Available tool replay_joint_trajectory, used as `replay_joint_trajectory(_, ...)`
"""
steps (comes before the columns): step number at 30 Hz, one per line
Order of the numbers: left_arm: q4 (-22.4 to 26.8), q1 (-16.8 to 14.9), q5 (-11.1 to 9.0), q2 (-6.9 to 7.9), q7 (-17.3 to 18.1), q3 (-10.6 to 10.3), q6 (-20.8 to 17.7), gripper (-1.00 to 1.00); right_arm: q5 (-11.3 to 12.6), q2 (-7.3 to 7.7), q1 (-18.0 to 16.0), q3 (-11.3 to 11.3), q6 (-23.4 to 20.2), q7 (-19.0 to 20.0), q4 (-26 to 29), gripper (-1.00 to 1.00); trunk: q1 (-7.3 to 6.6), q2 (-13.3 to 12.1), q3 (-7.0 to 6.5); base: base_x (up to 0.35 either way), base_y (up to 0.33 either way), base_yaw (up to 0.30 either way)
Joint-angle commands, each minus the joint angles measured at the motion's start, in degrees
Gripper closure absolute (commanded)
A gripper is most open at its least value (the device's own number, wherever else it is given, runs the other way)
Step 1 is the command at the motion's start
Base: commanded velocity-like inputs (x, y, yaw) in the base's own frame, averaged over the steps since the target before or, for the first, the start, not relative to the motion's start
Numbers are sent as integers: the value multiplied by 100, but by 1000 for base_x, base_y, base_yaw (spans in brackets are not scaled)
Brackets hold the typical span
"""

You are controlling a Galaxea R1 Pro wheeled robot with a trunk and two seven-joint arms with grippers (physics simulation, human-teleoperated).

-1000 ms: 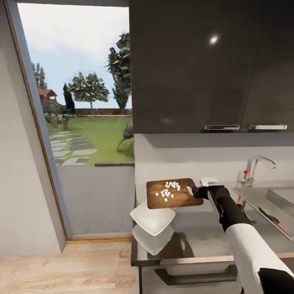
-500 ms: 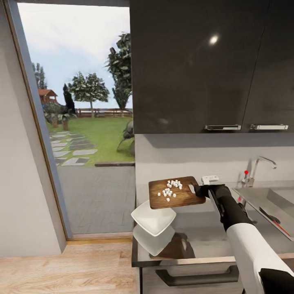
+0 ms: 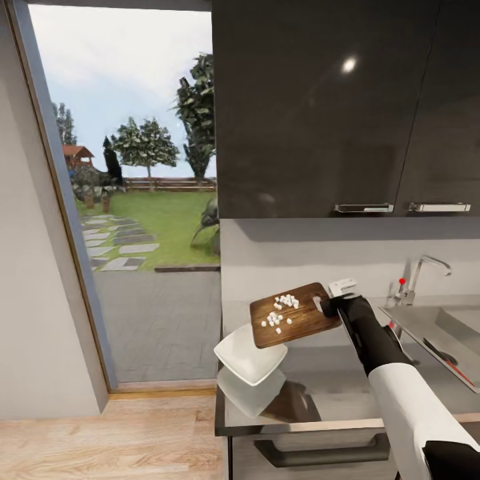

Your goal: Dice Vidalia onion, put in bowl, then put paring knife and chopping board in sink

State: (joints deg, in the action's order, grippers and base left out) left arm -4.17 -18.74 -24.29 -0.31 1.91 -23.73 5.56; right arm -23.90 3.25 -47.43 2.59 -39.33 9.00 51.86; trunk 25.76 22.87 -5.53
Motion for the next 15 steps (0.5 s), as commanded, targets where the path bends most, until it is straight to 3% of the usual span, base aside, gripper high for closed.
replay_joint_trajectory(1,-23,-7,-49,-4,20,-44,34,-100,-73,0,0,7,-21,51,12,100,2,5,3,0,0,0)
replay_joint_trajectory(8,-23,-7,-48,-4,20,-44,34,-100,-333,-9,-3,1,-43,50,25,100,2,5,3,0,0,0)
replay_joint_trajectory(15,-23,-7,-47,-4,20,-44,33,-100,-865,-118,-11,-4,-515,50,396,100,2,5,3,0,0,0)
